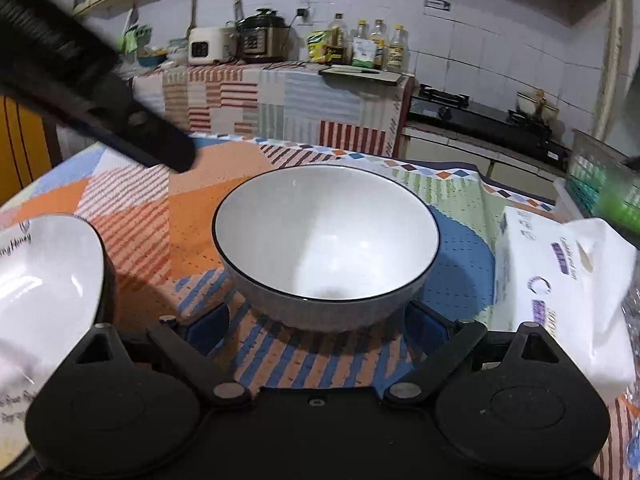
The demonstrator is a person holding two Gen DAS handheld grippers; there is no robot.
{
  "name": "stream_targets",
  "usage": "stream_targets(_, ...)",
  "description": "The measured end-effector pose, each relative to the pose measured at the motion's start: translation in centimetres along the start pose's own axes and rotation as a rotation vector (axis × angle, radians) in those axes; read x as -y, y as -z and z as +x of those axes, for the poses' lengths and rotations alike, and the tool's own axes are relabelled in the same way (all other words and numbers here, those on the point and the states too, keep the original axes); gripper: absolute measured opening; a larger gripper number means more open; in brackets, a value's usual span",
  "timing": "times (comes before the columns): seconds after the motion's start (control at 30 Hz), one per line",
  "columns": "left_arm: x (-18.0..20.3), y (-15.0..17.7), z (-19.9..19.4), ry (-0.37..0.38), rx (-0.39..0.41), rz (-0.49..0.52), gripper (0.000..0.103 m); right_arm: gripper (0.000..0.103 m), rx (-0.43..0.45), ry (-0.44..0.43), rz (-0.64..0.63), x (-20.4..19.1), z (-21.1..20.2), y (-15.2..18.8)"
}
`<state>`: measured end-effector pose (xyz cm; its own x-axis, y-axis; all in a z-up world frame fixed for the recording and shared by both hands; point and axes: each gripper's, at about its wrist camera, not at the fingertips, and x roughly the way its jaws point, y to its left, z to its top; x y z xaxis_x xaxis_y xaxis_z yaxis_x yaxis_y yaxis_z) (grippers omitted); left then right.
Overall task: Organize plates and bowls
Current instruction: 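Move both grippers to the last white bowl and close on its rim, then carry the third white bowl onto the bowl stack and open both grippers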
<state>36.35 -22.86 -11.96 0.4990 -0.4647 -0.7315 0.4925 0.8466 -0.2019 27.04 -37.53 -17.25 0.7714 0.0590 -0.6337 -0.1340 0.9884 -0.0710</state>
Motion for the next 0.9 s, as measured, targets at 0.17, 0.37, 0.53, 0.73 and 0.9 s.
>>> stream_targets(0.17,0.6,0.5,2.9,-0.043,-0.07,-0.037,0.034,0.096,0.0,0.002,-0.01,0.4,0.3,-0.2)
stream_targets(0.37,0.6,0.1,3.4,-0.003,-0.068,-0.129,0.021,0.096,0.029,0.001,0.023,0.3,0.1,-0.2)
stream_targets(0.53,0.7,0.0,3.3,-0.046,-0.104,-0.139,0.01,0.094,0.034,0.001,0.032,0.3,-0.1,0.0)
stream_targets(0.73,1.1,0.1,2.3,-0.066,-0.131,-0.111,0.009,0.094,0.028,-0.01,0.036,0.0,-0.6,0.2)
stream_targets(0.9,2.3,-0.1,0.0,-0.04,-0.142,-0.041,0.01,0.093,0.055,-0.027,0.077,-0.2,-2.3,0.6)
